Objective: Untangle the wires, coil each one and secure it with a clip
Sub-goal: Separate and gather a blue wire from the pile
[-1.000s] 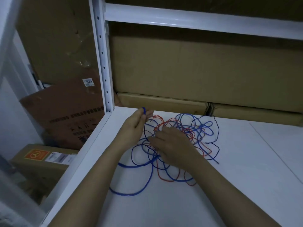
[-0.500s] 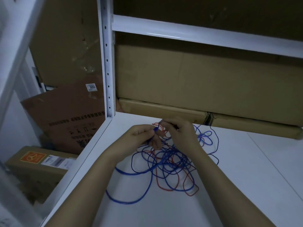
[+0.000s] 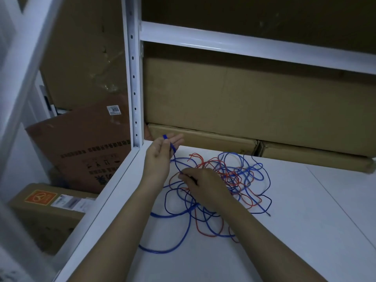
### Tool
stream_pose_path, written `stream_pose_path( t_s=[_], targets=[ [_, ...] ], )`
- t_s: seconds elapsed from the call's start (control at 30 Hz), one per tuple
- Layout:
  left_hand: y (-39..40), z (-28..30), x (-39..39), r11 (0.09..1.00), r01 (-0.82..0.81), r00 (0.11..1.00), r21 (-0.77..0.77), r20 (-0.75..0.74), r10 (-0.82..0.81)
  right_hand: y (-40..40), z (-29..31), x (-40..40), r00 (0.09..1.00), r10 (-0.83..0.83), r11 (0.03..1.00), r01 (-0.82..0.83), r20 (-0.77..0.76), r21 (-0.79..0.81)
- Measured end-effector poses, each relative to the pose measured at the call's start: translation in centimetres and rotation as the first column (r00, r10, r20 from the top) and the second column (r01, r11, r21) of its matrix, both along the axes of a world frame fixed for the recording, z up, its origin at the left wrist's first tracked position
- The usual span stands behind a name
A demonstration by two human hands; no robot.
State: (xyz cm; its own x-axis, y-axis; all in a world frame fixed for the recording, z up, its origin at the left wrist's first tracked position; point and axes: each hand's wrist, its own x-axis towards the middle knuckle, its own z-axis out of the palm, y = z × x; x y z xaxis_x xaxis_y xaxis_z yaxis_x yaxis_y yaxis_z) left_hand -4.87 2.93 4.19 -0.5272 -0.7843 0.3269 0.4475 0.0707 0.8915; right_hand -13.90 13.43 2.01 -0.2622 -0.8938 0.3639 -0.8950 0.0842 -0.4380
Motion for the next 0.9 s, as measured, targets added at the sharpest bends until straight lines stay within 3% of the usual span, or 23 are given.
stream_pose_path(
  t_s=[0.1, 0.23, 0.33, 0.4, 0.5, 0.57, 0.7, 0.8, 0.9],
  targets=[
    [-0.8, -1.2, -0.1, 0.991, -0.08, 0.991, -0.104, 0.1, 0.09, 0.3, 0.0, -0.3, 0.988, 0.005, 1.0, -0.008, -0.155, -0.018],
    [-0.4, -1.4, -0.4, 0.976, -0.035, 0.977, -0.216, 0.2, 0.079, 0.1, -0.1, -0.3, 0.964, 0.091, 0.995, -0.096, -0.251, -0.009],
    [-0.6, -1.2, -0.2, 0.853, 0.019, 0.92, -0.521, 0.343, 0.189, 0.5, 0.2, -0.5, 0.947, 0.118, 0.984, -0.153, -0.299, -0.095],
    [-1.2, -1.2, 0.2, 0.771, 0.129, 0.867, -0.623, 0.448, 0.217, 1.1, 0.8, -1.3, 0.941, 0.081, 0.963, -0.158, -0.327, -0.217],
    [-1.4, -1.2, 0.8, 0.777, 0.322, 0.812, -0.541, 0.58, 0.068, 1.5, 1.7, -2.5, 0.917, 0.014, 0.928, -0.16, -0.399, -0.336],
    [-0.8, -1.3, 0.8, 0.8, 0.39, 0.805, -0.456, 0.591, -0.055, 1.2, 1.9, -3.3, 0.918, -0.011, 0.916, -0.15, -0.397, -0.371],
    [0.0, -0.6, 1.2, 0.867, 0.407, 0.86, -0.287, 0.442, -0.257, 1.1, 2.4, -4.8, 0.966, -0.057, 0.907, -0.055, -0.251, -0.418],
    [0.0, 0.2, 1.5, 0.854, 0.475, 0.85, -0.214, 0.365, -0.381, 1.0, 2.6, -5.4, 0.974, -0.07, 0.906, -0.027, -0.214, -0.421],
    [0.5, 0.9, 1.5, 0.842, 0.525, 0.846, -0.127, 0.19, -0.499, 0.1, 1.9, -5.1, 0.998, -0.009, 0.932, 0.031, 0.062, -0.362]
  ],
)
